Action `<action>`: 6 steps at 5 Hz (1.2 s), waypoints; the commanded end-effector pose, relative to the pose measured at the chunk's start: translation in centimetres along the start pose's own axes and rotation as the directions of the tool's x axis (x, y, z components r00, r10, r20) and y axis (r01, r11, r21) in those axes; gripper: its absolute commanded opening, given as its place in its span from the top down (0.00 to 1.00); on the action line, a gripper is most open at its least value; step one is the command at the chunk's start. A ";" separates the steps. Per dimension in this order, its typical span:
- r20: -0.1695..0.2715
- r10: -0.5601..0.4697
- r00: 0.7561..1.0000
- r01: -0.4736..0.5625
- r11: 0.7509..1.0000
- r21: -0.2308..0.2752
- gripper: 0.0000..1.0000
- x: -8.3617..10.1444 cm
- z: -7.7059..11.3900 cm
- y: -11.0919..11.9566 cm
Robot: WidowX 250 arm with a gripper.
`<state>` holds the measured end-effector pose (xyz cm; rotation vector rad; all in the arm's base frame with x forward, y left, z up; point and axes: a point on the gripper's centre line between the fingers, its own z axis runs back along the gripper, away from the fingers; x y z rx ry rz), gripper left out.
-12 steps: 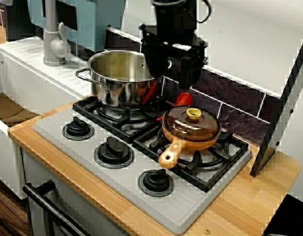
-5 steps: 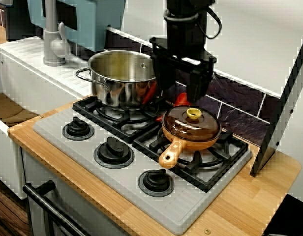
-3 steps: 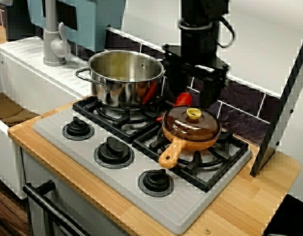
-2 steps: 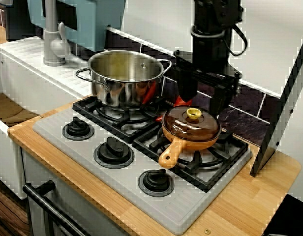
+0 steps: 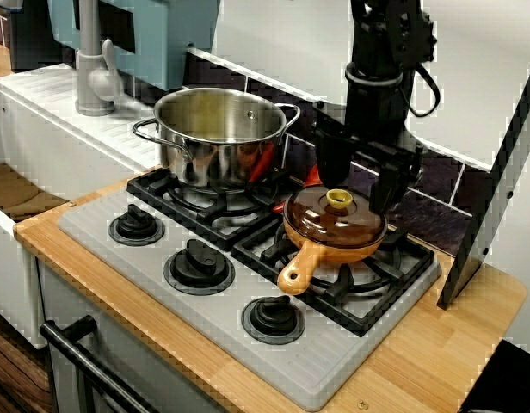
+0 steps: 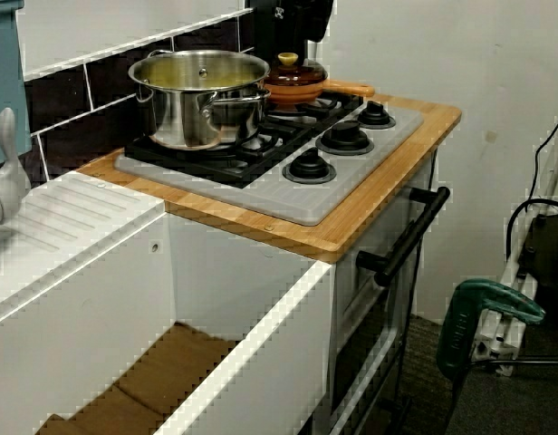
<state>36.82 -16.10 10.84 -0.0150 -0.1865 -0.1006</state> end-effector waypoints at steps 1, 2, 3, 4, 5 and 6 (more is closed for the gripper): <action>0.049 0.003 0.999 -0.002 1.000 -0.017 0.00 1.3 2.5 0.3; 0.039 -0.010 0.999 0.010 1.000 -0.009 0.00 1.1 2.3 0.5; 0.035 -0.012 0.999 0.012 1.000 -0.006 0.00 1.1 2.1 0.7; 0.027 -0.018 0.999 0.018 1.000 -0.002 0.00 1.2 1.8 0.9; 0.019 -0.012 1.000 0.012 1.000 0.011 0.00 1.5 1.2 1.3; 0.015 -0.009 1.000 0.008 1.000 0.017 0.00 1.8 0.9 1.6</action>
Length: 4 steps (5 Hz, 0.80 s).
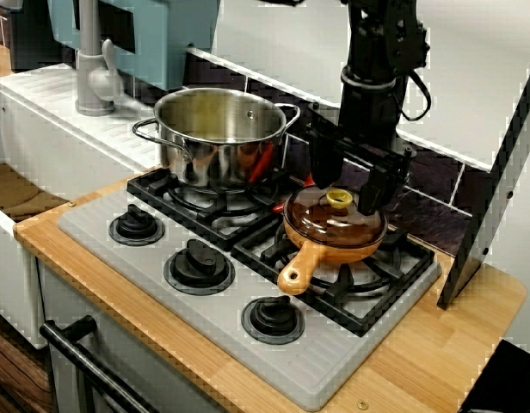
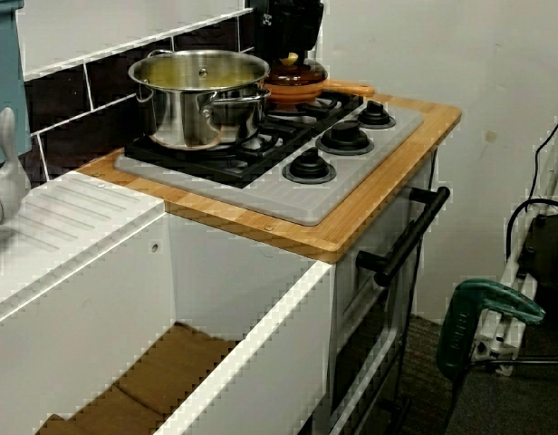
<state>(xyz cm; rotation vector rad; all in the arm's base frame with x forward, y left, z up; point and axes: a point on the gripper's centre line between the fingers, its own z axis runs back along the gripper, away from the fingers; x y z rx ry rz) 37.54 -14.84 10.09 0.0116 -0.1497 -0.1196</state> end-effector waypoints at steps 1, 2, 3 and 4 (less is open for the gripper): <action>0.053 0.016 0.998 -0.015 1.000 -0.006 0.00 1.3 1.7 0.5; 0.053 0.011 0.999 -0.011 1.000 -0.005 0.00 1.1 1.8 0.3; 0.051 0.008 0.999 -0.007 1.000 -0.006 0.00 1.0 1.8 0.3; 0.050 0.006 0.999 -0.006 1.000 -0.005 0.00 0.8 1.7 0.3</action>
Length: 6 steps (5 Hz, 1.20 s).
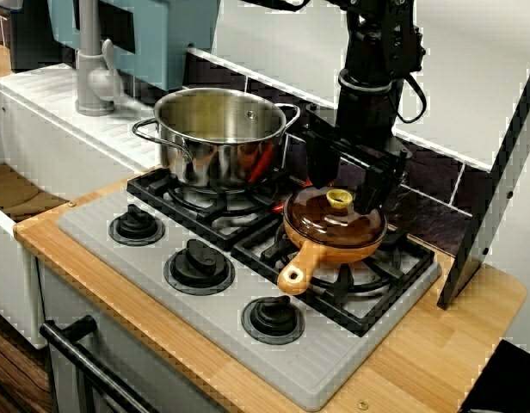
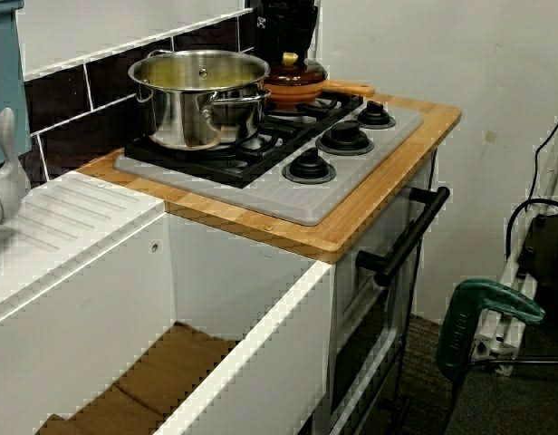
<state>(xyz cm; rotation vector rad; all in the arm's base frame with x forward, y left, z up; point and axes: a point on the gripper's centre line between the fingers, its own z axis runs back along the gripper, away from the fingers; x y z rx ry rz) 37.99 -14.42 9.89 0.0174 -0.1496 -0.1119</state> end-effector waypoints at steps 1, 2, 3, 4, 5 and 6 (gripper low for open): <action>0.045 -0.004 0.999 0.004 1.000 -0.006 0.00 0.2 1.7 -0.4; 0.044 -0.004 0.999 0.005 1.000 -0.004 0.00 0.2 1.6 -0.4; 0.035 -0.006 0.999 0.006 1.000 -0.014 1.00 0.2 1.5 -0.5; 0.045 -0.006 0.999 0.007 1.000 -0.009 1.00 -0.2 1.4 -0.3; 0.053 -0.015 0.998 0.015 1.000 -0.001 1.00 -0.9 1.1 -0.3; 0.054 -0.012 0.998 0.013 1.000 -0.005 1.00 -1.1 1.4 -0.2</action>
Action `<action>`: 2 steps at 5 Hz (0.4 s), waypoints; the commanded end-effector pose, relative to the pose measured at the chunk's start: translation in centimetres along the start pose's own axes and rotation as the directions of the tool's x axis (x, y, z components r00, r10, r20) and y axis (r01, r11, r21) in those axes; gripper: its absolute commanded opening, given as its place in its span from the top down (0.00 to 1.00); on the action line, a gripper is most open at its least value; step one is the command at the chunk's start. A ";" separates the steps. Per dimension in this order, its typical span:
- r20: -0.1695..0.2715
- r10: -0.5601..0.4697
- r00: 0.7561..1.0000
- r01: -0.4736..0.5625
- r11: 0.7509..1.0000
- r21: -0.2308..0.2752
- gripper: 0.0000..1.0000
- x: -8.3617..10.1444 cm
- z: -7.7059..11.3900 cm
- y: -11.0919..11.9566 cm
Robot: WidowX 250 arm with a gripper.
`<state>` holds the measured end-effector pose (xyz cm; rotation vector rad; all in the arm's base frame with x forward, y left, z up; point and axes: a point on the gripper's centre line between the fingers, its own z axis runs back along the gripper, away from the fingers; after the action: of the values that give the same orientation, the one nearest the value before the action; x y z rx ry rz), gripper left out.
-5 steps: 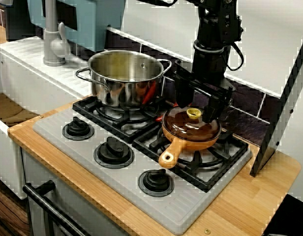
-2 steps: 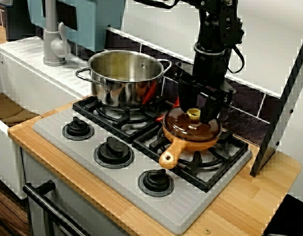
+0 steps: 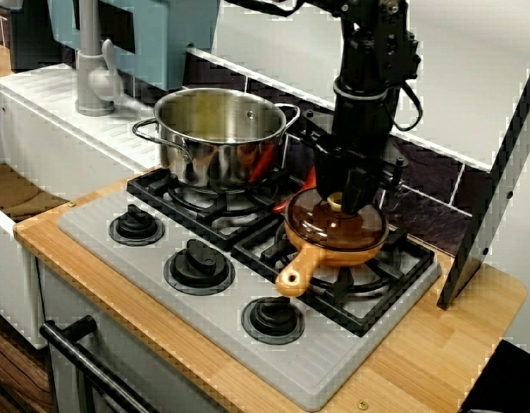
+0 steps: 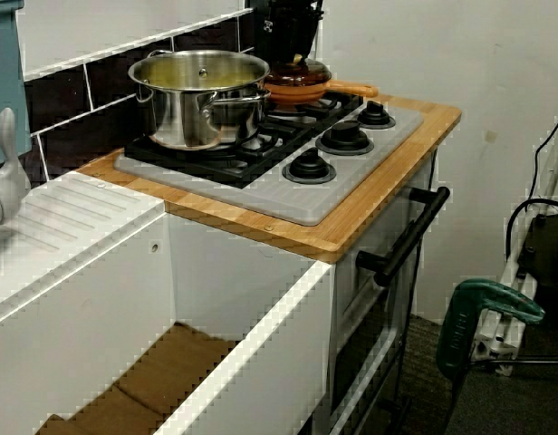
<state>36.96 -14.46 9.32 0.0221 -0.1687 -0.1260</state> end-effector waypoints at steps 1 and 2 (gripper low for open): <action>0.027 0.018 0.999 -0.016 0.999 -0.041 1.00 0.6 3.4 0.1; 0.020 0.048 0.999 -0.046 0.996 -0.071 1.00 1.6 5.3 0.3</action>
<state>37.19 -14.36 12.30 -0.0366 -0.1172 -0.0866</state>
